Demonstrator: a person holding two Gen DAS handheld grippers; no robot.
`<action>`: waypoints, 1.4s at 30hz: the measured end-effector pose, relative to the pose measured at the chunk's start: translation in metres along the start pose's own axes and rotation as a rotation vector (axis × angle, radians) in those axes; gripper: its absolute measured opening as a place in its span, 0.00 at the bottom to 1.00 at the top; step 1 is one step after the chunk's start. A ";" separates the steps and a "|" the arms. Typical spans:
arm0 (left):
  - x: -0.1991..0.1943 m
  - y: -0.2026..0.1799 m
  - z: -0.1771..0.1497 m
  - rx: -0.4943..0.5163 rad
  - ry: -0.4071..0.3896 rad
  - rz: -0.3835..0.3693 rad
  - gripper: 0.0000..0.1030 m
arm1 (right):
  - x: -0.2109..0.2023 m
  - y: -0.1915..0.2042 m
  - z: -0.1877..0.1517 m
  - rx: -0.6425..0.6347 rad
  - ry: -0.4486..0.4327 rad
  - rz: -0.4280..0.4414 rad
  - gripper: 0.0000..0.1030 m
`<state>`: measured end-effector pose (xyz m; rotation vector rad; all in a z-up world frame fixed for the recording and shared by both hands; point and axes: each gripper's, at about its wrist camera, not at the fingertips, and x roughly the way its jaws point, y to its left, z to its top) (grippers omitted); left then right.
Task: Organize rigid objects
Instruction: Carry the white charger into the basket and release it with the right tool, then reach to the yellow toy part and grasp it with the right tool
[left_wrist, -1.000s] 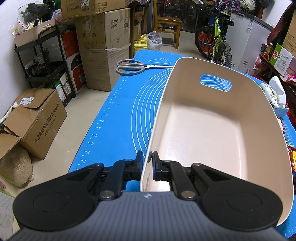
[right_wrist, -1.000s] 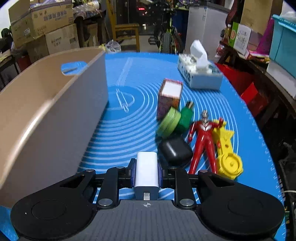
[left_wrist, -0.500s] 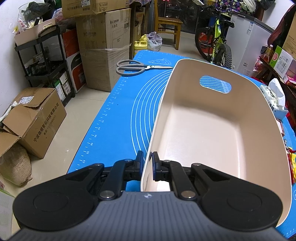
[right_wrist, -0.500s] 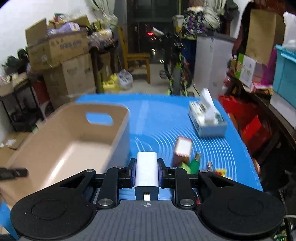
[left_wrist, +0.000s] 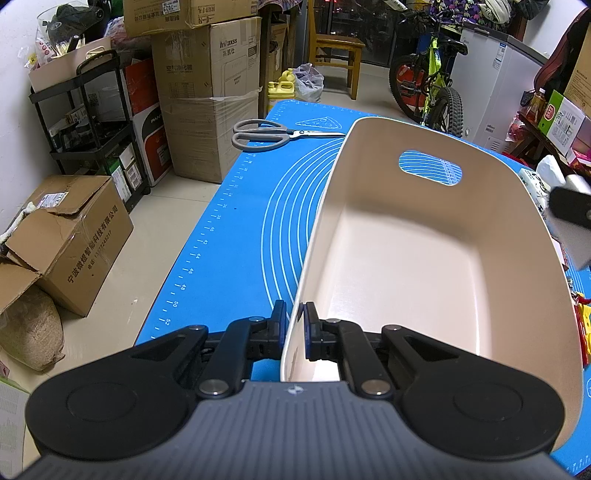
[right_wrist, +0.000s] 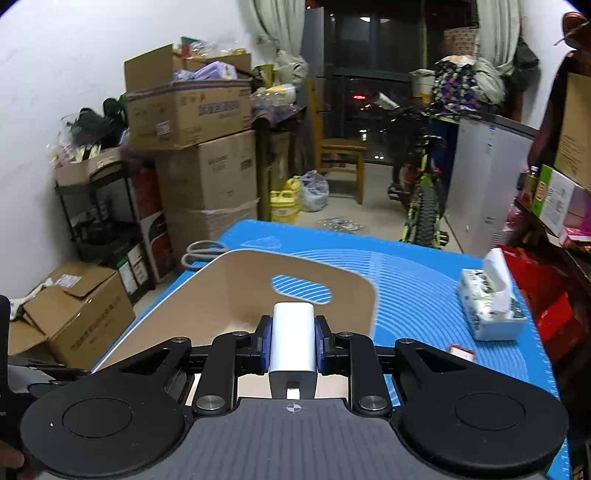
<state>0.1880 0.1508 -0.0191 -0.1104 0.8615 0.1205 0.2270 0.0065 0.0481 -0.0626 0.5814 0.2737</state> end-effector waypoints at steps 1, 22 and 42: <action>0.000 0.000 0.000 0.000 0.000 0.000 0.11 | 0.004 0.004 0.000 -0.005 0.009 0.004 0.31; 0.000 0.000 0.000 0.003 0.000 0.001 0.11 | 0.066 0.047 -0.049 -0.096 0.304 0.038 0.31; 0.000 0.000 0.002 0.007 0.000 0.005 0.11 | -0.004 -0.044 -0.017 0.058 0.099 -0.040 0.63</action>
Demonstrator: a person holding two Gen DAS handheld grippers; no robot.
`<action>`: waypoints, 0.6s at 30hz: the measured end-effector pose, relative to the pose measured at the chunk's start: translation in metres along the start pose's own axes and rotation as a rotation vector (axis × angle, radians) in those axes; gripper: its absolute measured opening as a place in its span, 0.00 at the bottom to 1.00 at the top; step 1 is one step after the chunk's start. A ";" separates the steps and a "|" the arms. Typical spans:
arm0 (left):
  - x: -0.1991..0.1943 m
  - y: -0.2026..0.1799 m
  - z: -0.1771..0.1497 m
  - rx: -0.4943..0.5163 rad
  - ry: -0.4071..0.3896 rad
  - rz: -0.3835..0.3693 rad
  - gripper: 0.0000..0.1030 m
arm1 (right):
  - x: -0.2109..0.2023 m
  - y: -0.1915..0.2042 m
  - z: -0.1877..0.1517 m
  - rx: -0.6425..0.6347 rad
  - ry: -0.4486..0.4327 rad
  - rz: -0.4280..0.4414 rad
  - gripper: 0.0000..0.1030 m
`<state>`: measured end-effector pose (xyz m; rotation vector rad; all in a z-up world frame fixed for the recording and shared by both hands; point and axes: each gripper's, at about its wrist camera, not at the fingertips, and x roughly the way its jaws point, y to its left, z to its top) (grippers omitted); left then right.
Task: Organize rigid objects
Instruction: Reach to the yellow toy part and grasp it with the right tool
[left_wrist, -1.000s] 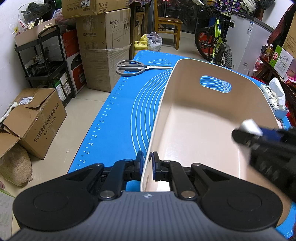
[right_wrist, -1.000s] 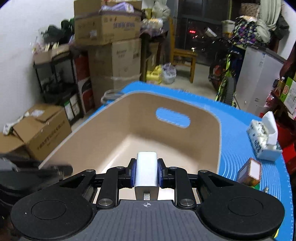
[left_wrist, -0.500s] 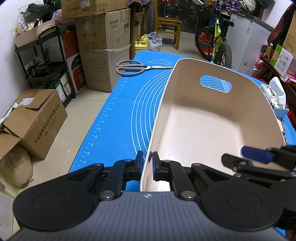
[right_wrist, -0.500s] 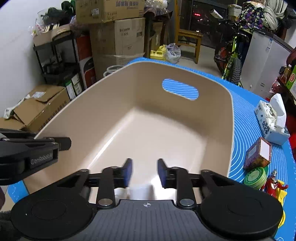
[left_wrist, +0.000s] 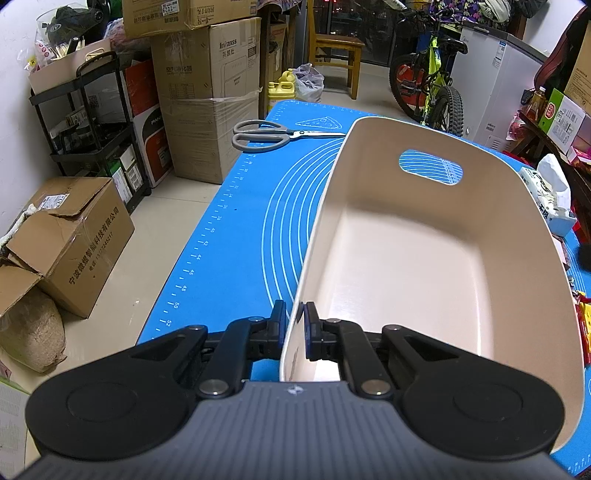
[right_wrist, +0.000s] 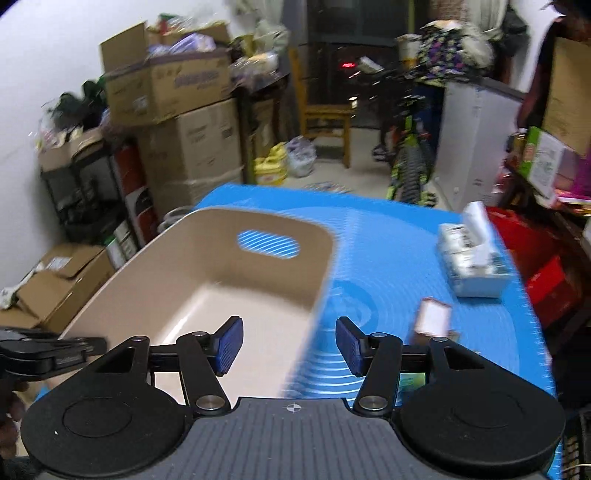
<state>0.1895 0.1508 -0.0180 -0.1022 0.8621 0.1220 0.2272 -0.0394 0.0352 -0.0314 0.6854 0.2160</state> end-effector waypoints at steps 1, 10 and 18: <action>0.000 0.000 0.000 0.000 0.000 -0.001 0.11 | -0.004 -0.010 0.001 0.007 -0.007 -0.018 0.63; 0.000 -0.001 0.001 -0.005 0.001 -0.003 0.11 | -0.008 -0.098 -0.008 0.079 0.005 -0.195 0.64; 0.000 0.000 0.001 -0.006 0.001 -0.003 0.11 | 0.013 -0.145 -0.041 0.046 0.088 -0.299 0.64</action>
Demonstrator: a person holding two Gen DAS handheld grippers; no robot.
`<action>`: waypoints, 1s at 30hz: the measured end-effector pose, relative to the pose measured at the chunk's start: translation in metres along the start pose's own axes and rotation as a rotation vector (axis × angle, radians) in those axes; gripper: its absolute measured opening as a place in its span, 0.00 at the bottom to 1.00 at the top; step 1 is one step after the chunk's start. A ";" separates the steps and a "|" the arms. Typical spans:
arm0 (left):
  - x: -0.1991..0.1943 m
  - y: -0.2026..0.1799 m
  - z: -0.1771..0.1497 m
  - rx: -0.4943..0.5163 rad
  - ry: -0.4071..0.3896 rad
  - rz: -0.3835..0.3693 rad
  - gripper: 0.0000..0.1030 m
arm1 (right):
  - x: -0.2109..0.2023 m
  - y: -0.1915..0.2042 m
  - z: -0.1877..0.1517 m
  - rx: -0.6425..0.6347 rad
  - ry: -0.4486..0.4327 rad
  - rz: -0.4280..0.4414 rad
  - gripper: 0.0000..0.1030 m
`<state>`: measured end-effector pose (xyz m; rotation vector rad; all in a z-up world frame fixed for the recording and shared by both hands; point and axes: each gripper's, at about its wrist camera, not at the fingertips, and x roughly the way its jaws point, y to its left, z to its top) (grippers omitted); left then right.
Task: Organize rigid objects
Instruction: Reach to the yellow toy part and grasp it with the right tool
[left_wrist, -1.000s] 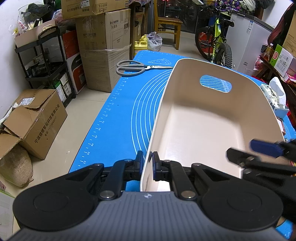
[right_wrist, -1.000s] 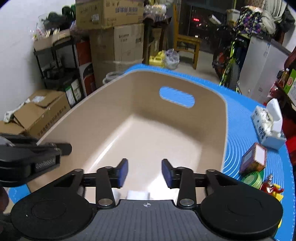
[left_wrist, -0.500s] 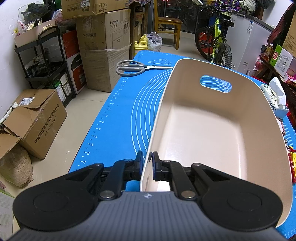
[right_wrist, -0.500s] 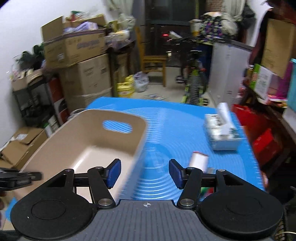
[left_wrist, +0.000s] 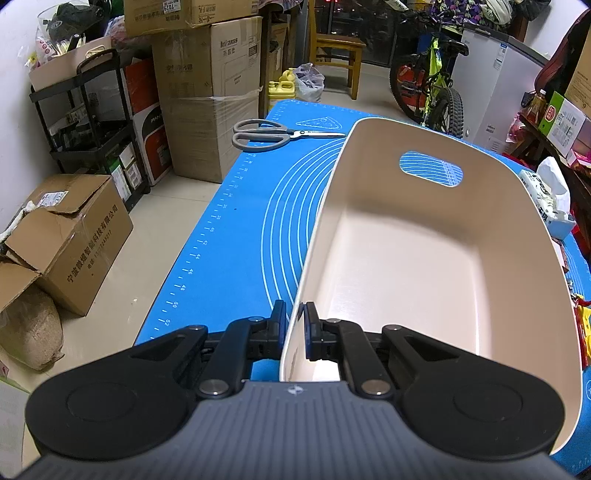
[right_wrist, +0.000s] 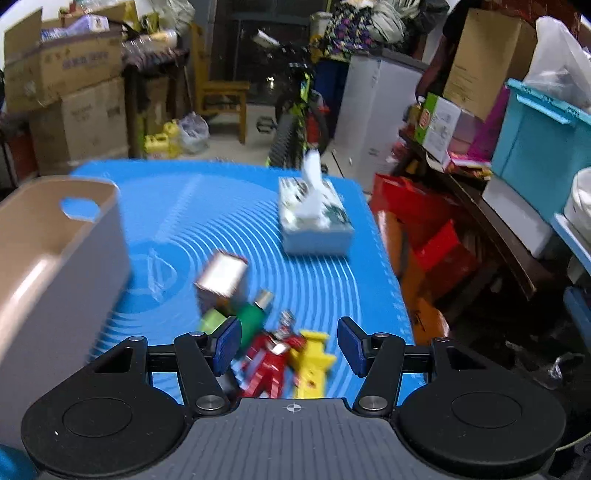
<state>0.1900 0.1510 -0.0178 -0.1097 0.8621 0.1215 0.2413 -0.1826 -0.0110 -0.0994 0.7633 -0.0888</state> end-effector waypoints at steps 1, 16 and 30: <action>0.000 0.000 0.000 0.000 0.000 0.000 0.11 | 0.006 -0.002 -0.004 -0.003 0.012 -0.013 0.64; 0.000 0.000 0.000 0.003 -0.001 0.002 0.12 | 0.058 -0.028 -0.041 0.076 0.130 -0.031 0.64; 0.000 0.000 0.000 0.004 -0.001 0.003 0.12 | 0.081 -0.026 -0.043 0.099 0.156 -0.002 0.55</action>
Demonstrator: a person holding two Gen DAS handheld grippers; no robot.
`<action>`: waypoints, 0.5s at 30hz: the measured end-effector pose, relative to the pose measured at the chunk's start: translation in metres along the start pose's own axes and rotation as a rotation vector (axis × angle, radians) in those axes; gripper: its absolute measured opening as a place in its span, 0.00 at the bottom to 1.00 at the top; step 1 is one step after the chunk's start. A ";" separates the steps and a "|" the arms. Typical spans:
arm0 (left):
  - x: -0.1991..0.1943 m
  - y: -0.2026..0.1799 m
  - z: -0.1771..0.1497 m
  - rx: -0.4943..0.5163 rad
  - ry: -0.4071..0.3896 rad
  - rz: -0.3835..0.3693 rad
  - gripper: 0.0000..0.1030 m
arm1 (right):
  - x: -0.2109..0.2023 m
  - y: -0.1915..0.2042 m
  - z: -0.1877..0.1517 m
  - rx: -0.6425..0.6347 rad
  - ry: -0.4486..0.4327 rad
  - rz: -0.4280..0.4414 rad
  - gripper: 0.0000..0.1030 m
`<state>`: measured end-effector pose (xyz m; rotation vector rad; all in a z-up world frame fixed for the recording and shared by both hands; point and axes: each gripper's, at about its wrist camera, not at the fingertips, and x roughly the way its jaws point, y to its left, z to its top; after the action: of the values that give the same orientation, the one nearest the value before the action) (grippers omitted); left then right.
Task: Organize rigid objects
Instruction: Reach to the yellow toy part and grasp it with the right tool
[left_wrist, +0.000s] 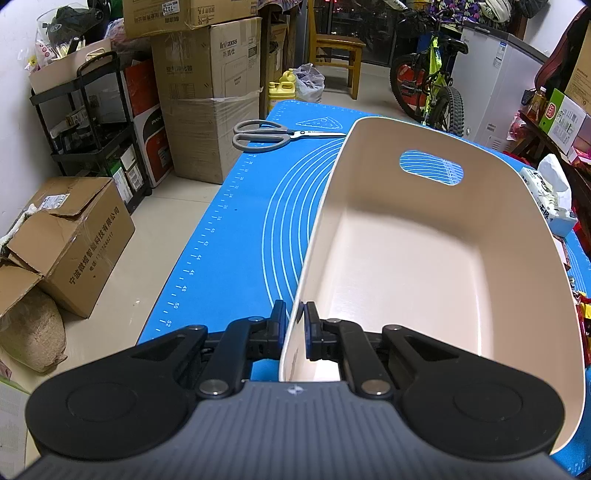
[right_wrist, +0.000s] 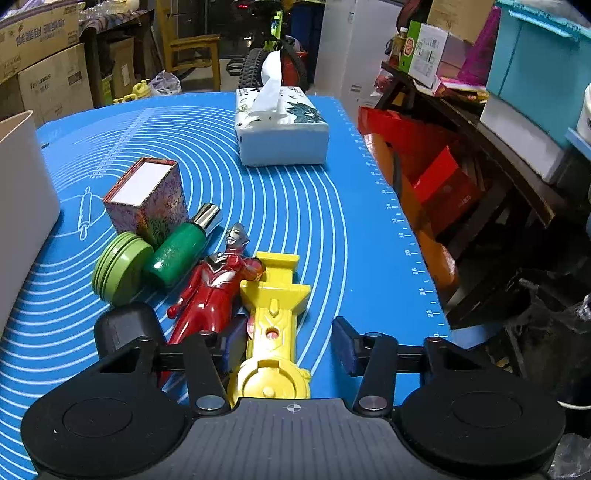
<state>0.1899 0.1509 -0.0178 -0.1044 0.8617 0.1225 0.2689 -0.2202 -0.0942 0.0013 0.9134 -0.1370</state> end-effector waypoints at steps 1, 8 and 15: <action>0.000 0.000 0.000 0.000 0.000 0.000 0.12 | 0.000 -0.001 0.001 0.010 0.001 0.017 0.50; 0.000 0.000 0.000 -0.001 0.000 0.001 0.12 | -0.003 0.003 0.004 -0.024 0.030 0.065 0.35; -0.002 0.002 0.003 0.000 -0.002 0.008 0.12 | -0.028 0.005 0.006 -0.037 -0.004 0.076 0.34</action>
<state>0.1906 0.1528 -0.0151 -0.1012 0.8604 0.1299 0.2567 -0.2124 -0.0687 0.0012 0.9105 -0.0489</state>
